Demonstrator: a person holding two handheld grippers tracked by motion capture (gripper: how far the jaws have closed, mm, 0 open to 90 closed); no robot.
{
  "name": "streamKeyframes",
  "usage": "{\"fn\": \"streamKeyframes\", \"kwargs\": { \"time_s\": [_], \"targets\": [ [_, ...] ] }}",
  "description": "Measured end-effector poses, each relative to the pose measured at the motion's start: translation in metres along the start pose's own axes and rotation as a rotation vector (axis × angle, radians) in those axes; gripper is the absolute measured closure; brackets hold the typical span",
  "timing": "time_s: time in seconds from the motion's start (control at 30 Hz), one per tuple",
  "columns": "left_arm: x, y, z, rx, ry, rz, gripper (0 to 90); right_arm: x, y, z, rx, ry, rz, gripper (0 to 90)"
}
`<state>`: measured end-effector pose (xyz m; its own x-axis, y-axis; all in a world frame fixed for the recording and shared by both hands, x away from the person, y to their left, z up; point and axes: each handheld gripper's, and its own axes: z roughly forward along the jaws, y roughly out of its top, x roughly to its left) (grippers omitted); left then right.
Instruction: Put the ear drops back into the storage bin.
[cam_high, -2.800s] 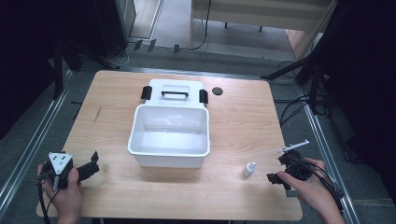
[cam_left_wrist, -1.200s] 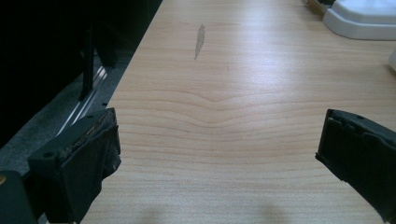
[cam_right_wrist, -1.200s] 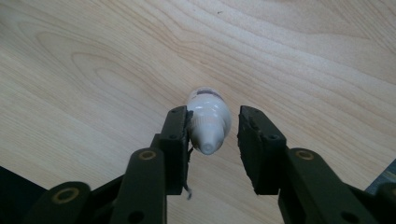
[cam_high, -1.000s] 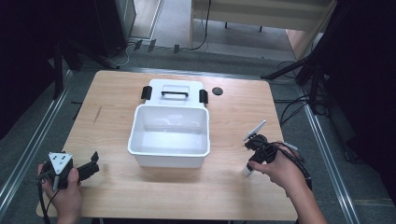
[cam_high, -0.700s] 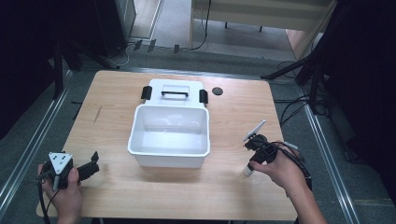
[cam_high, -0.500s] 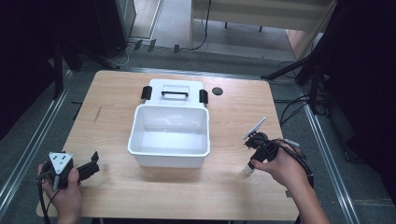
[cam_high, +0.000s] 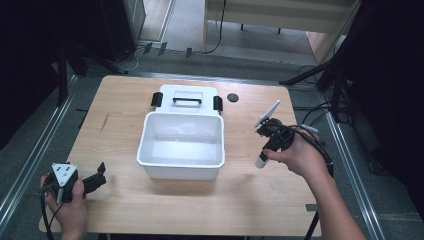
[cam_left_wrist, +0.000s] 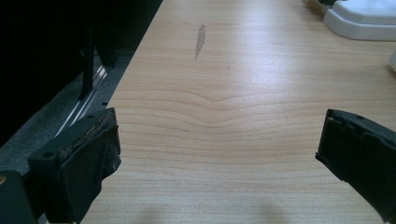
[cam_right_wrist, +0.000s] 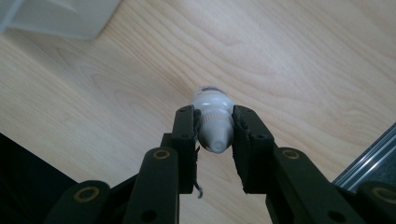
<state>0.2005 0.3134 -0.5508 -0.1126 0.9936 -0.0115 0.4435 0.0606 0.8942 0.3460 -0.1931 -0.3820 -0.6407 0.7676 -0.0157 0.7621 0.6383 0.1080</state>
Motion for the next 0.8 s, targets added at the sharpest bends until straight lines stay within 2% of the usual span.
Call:
{"fn": "streamKeyframes", "kwargs": {
  "time_s": [0.33, 0.4, 0.47, 0.8],
  "targets": [
    [-0.001, 0.0, 0.0, 0.006, 0.017, 0.006, 0.0, 0.003, 0.042, -0.016, -0.008, -0.004, -0.013, 71.9],
    [-0.001, 0.0, 0.0, 0.006, 0.017, 0.008, 0.0, 0.002, 0.046, -0.016, -0.011, 0.0, -0.012, 71.9],
    [-0.001, 0.0, 0.0, 0.01, 0.015, 0.012, 0.0, -0.002, 0.057, -0.017, -0.014, 0.015, -0.01, 71.9],
    [-0.002, 0.0, 0.001, 0.01, 0.016, 0.019, 0.0, -0.016, 0.083, -0.025, -0.01, 0.011, 0.036, 72.0]
  ]
}}
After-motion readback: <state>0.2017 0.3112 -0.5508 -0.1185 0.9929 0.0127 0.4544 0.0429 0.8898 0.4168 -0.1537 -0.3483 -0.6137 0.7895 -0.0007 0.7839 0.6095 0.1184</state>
